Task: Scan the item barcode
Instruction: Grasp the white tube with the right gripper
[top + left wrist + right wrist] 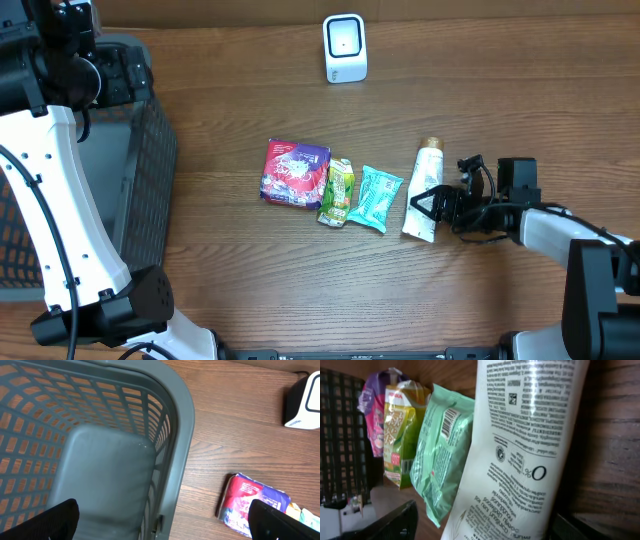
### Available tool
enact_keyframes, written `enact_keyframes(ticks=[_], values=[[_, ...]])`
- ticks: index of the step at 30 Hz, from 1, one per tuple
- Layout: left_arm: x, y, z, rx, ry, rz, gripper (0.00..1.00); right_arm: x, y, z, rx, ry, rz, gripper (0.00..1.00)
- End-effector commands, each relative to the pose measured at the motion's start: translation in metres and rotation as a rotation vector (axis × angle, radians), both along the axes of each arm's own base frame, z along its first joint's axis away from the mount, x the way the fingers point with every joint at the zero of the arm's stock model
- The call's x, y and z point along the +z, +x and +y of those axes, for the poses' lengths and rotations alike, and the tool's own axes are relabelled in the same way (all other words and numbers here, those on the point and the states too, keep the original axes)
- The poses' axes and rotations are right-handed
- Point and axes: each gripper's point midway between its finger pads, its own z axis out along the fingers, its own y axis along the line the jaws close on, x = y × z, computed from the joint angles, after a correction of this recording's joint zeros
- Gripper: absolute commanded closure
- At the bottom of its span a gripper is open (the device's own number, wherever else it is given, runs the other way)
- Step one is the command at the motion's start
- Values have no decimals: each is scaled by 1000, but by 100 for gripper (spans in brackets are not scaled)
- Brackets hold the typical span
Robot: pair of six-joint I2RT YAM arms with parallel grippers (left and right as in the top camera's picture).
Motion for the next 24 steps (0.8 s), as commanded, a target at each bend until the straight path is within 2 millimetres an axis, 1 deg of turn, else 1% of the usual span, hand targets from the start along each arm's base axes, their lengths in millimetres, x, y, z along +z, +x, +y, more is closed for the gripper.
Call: enact_keyframes(ticks=[1, 3, 6, 9, 12, 16, 17, 20, 24], values=[[3, 0, -3, -22, 0, -12, 0, -29, -22, -8, -97, -43, 129, 26], [3, 0, -3, -22, -1, -11, 0, -41, -21, -19, -168, -99, 147, 32], [3, 0, -3, -22, 0, -12, 1, -51, -21, -28, -249, -134, 153, 43], [3, 0, -3, -22, 0, -12, 0, -51, -20, -28, -260, -126, 115, 59], [3, 0, -3, -22, 0, -12, 0, -51, -19, -28, -264, -122, 92, 72], [3, 0, -3, -22, 0, -12, 1, -48, -14, -29, -302, -101, 100, 96], [3, 0, -3, -22, 0, -12, 0, -48, -13, -29, -315, -92, 108, 96], [3, 0, -3, -22, 0, -12, 1, -36, -4, -22, -304, -30, 86, 96], [3, 0, -3, -22, 0, -12, 0, -21, 7, -22, -279, -44, 89, 96]])
